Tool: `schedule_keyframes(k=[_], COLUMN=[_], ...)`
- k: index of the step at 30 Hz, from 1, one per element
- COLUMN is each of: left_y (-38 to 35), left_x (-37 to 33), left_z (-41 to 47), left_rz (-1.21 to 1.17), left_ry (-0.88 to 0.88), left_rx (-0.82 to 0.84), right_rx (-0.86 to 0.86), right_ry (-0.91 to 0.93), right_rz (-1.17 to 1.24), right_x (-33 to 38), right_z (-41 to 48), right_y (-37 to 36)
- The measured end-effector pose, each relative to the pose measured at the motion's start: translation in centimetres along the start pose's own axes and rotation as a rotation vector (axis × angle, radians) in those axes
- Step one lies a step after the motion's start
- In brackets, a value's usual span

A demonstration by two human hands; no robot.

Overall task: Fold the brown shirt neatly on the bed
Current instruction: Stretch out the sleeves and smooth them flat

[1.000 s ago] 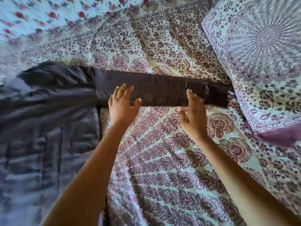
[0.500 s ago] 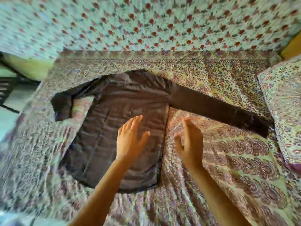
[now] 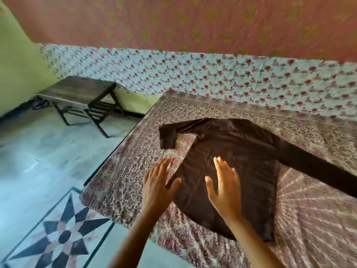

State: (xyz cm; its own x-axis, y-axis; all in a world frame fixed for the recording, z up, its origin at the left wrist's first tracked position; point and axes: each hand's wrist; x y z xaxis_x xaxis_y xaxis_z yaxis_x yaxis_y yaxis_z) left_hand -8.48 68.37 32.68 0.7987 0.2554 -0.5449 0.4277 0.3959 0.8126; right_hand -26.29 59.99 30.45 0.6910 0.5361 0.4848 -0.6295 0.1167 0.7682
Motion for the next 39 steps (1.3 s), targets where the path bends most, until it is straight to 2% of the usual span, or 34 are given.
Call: schedule_keyframes(k=[8, 14, 25, 32, 39], left_y=[5.6, 7.0, 8.2, 4.8, -0.1], left_x=[7.0, 11.3, 20.3, 22.2, 26.2], left_z=[3.7, 7.7, 17.1, 23.8, 31.2], left_rz=[-0.044, -0.026, 0.030, -0.009, -0.034], left_ry=[0.056, 0.074, 0.088, 0.014, -0.060], left_rx=[-0.104, -0.075, 0.042, 0.159, 0.353], right_rx=[0.005, -0.034, 0.024, 0.096, 0.124], right_ry=[0.068, 0.033, -0.110, -0.167, -0.298], right_rz=[0.017, 0.041, 0.032, -0.011, -0.074], right_x=[6.7, 9.3, 11.7, 10.5, 10.1], right_z=[3.4, 7.2, 14.1, 17.1, 21.1], right_y=[-5.5, -10.9, -20.7, -23.9, -28.6])
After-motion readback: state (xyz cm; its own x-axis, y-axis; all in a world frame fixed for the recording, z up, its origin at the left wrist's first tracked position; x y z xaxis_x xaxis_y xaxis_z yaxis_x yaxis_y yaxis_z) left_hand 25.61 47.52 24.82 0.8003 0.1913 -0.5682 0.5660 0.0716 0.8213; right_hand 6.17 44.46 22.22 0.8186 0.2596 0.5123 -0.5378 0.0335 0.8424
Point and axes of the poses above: each hand's wrist, its own z-axis towards the middle knuckle, its own y-axis out of the back of the hand, x = y × z, and after that the axes turned 3 degrees about -z, right-handed
